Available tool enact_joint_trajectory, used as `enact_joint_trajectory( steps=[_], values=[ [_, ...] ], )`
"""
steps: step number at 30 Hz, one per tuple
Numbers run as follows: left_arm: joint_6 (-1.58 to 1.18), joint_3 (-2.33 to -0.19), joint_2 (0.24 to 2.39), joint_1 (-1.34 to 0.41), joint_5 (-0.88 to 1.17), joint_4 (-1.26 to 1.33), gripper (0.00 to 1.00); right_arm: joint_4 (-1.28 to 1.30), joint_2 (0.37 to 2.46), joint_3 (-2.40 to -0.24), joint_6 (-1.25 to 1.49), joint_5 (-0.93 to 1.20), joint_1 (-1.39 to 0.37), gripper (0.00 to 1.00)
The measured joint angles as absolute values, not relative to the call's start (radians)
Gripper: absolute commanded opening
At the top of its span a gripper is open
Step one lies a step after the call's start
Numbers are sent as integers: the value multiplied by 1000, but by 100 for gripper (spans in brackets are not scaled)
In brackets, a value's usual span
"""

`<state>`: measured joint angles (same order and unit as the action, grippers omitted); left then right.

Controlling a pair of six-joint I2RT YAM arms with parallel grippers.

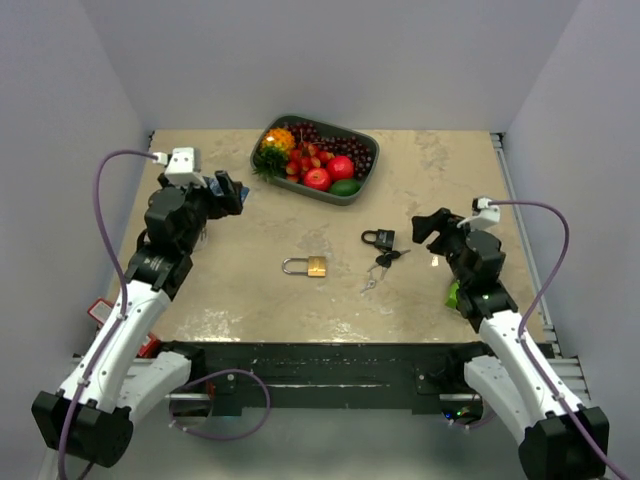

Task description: Unlock with the key

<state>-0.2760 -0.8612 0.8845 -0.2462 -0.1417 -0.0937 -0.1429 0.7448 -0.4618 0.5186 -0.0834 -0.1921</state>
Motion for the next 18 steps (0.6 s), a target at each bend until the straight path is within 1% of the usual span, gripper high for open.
enact_joint_trajectory(
  steps=[3, 8, 12, 18],
  values=[
    [-271, -923, 944, -291, -109, -127, 93, -103, 757, -462, 538, -64, -231, 77],
    [-279, -1028, 1016, -300, -20, -128, 93, -47, 758, -463, 576, -88, -345, 74],
    [-278, -999, 1011, -302, 19, -94, 93, -15, 774, -462, 626, -126, -462, 72],
    [-262, -916, 989, -303, -20, -104, 94, 1, 848, -440, 707, -187, -567, 68]
  ],
)
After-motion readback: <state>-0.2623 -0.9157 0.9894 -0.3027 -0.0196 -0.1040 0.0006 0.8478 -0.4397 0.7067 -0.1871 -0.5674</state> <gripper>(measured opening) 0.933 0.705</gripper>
